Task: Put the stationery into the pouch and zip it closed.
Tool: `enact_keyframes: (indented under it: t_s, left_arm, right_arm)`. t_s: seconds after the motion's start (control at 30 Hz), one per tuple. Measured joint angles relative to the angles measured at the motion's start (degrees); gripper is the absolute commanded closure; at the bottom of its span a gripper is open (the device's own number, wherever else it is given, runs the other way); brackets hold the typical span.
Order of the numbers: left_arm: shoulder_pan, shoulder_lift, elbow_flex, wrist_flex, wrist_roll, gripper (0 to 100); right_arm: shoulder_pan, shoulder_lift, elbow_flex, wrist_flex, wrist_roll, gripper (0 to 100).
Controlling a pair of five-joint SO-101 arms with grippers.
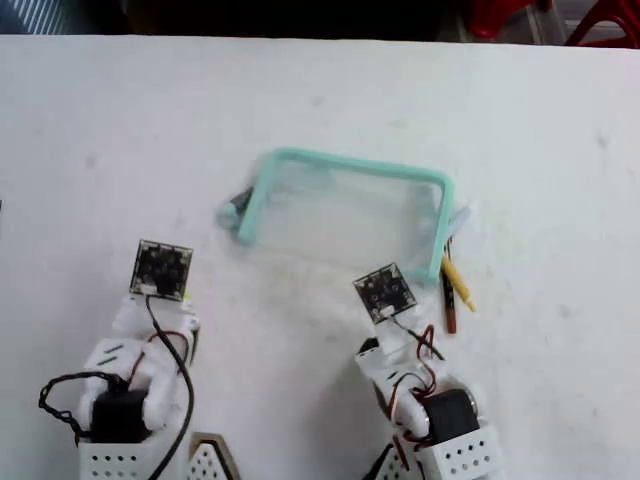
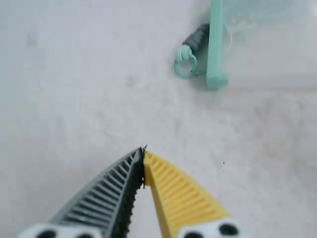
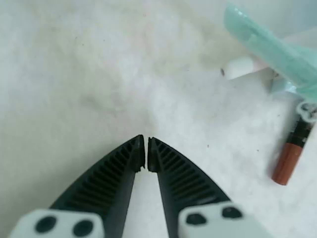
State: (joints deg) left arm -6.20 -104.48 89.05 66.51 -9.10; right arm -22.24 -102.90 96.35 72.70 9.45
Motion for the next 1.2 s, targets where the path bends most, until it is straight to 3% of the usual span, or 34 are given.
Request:
enact_keyframes:
  t_s: [0.27, 0.4, 0.5, 0.63, 0.73, 0.9, 1.03, 1.2]
  left_arm:
    - [0.5, 0.0, 0.0, -7.0, 0.0, 98]
    - [3.6, 0.0, 0.0, -7.0, -0.7, 98]
    - [5.4, 0.0, 0.0, -7.0, -7.4, 98]
    - [6.0, 0.0, 0.0, -7.0, -13.3, 98]
    - [6.0, 0.0, 0.0, -8.2, -13.9, 98]
    - [5.9, 0.0, 0.0, -9.1, -8.4, 98]
    - [4.5, 0.2, 0.0, -9.1, -6.5, 98]
    - [4.2, 0.4, 0.0, -9.1, -6.3, 98]
  right_arm:
    - [0.0, 0.0, 0.0, -0.1, 0.0, 97.4]
    - [0.2, 0.0, 0.0, -7.7, -0.1, 96.7]
    - [3.6, 0.0, 0.0, -18.0, -0.1, 88.6]
    - [7.6, 0.0, 0.0, -25.7, -0.1, 69.7]
    - [8.4, 0.0, 0.0, -25.8, -0.2, 62.5]
    - [8.8, 0.0, 0.0, -17.1, -0.2, 62.2]
    - [9.0, 0.0, 0.0, -17.8, -0.2, 62.2]
    - [14.9, 0.0, 0.0, -20.0, -0.2, 62.2]
